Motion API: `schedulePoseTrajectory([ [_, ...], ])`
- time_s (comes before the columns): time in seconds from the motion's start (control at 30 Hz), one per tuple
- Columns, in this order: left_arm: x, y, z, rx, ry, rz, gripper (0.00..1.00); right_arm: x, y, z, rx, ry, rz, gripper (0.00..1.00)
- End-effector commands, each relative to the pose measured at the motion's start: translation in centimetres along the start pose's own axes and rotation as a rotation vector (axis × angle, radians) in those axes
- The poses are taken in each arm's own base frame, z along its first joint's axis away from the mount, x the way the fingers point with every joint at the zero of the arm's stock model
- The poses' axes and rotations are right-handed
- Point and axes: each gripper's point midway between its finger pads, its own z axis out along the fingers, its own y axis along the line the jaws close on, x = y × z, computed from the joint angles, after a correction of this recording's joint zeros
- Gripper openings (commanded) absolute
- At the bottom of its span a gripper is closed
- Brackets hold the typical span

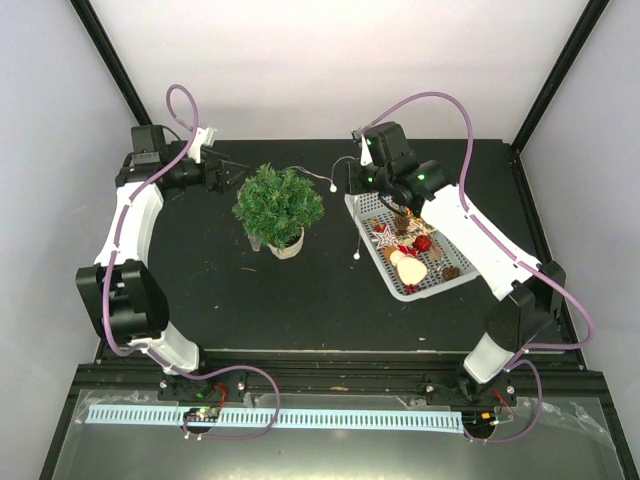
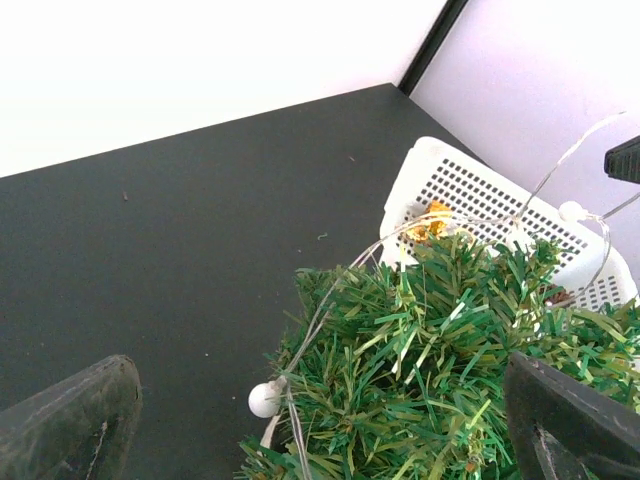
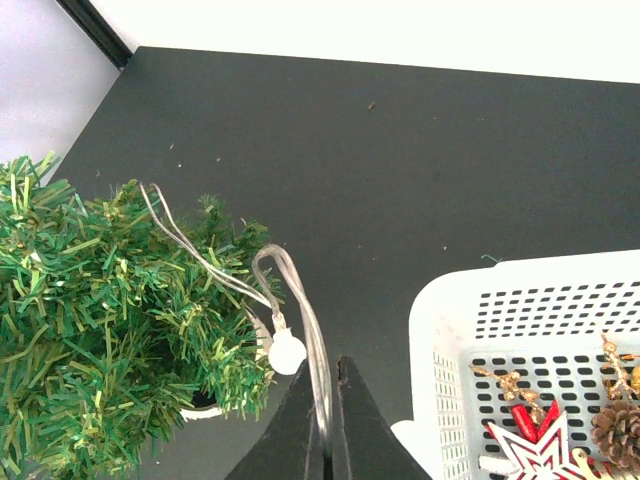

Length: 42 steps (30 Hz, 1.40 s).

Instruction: Decorate the small christmas tree

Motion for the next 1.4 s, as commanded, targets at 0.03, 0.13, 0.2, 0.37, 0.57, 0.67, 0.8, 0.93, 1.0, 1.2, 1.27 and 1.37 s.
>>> schedulePoseTrajectory([
  [0.03, -2.3, -1.5, -2.1, -0.067, -0.041, 0.128, 0.99, 0.7, 0.4, 0.6, -0.020, 0.014, 0.011, 0.01],
  [0.13, -2.9, -3.8, -3.9, -0.102, -0.091, 0.206, 0.99, 1.9, 0.4, 0.5, -0.029, 0.033, 0.019, 0.01],
  [0.2, -2.6, -5.5, -4.5, -0.097, -0.095, 0.240, 0.99, 2.8, 0.5, 0.5, -0.035, 0.050, 0.026, 0.01],
  [0.37, -1.2, -11.1, -5.2, -0.042, -0.073, 0.352, 0.99, 4.9, 2.3, -0.6, -0.075, 0.077, 0.014, 0.01],
  [0.57, 2.1, -16.1, -4.2, 0.015, -0.007, 0.481, 0.99, 5.1, 5.1, -3.5, -0.128, 0.057, -0.010, 0.01],
  [0.67, 3.6, -17.6, -3.8, 0.052, 0.023, 0.510, 0.99, 5.2, 5.9, -4.6, -0.142, 0.057, -0.023, 0.01],
  [0.8, 5.2, -18.7, -2.8, 0.076, 0.065, 0.548, 0.99, 5.7, 7.0, -5.1, -0.185, 0.082, -0.028, 0.01],
  [0.93, 7.2, -19.4, -1.5, 0.112, 0.112, 0.554, 0.99, 6.3, 8.3, -4.8, -0.241, 0.111, -0.020, 0.01],
  [1.0, 8.7, -19.8, -0.6, 0.123, 0.133, 0.577, 0.99, 6.4, 8.9, -4.7, -0.268, 0.118, -0.008, 0.01],
  [1.2, 12.5, -21.8, 1.8, 0.211, 0.167, 0.613, 0.97, 5.5, 10.3, -5.2, -0.336, 0.104, 0.023, 0.01],
  [1.27, 13.0, -21.9, 2.7, 0.224, 0.156, 0.603, 0.96, 5.1, 10.7, -5.4, -0.356, 0.098, 0.031, 0.01],
  [1.37, 13.6, -21.8, 3.8, 0.226, 0.144, 0.585, 0.97, 4.9, 11.2, -5.6, -0.376, 0.097, 0.037, 0.01],
])
